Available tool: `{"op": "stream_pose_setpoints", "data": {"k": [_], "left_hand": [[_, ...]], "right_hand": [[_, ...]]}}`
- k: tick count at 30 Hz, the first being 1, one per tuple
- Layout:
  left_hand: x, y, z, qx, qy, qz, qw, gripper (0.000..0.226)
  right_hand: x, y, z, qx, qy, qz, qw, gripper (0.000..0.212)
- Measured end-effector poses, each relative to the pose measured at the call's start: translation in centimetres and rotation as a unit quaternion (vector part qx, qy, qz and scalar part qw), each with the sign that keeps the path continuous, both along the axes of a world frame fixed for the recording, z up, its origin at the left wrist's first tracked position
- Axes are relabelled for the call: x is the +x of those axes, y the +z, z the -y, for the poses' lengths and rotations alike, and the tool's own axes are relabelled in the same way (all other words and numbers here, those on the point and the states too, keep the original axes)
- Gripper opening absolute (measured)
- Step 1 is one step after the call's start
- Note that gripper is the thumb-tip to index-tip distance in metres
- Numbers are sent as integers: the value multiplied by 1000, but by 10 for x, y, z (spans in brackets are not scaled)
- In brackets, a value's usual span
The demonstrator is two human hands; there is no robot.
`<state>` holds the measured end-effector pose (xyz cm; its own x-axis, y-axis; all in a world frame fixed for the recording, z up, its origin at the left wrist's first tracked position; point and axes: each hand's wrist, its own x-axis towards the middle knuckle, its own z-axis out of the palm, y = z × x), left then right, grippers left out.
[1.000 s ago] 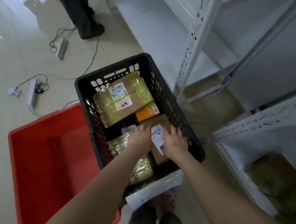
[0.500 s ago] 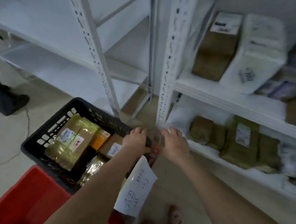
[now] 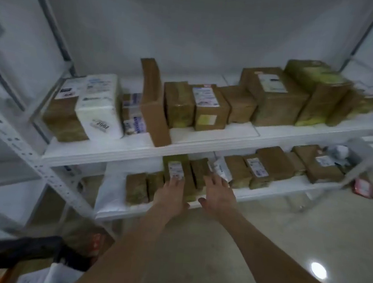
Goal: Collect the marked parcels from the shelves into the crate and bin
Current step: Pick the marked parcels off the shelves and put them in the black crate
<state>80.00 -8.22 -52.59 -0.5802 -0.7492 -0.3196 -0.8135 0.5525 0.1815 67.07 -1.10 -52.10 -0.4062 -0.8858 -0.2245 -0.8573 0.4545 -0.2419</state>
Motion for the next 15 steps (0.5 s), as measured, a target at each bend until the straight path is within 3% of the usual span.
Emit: {"op": "stream_pose_setpoints", "data": {"k": [5,15], "left_hand": [[-142,29,-52,-25,-67,-2,997,77],[-381,91,-134,-51,-173,-109,978,77]], "right_hand": [[-130,20,-69,-28,-71,5,997,63],[-340,73,-168,-71,-184,-28,980,61]]}}
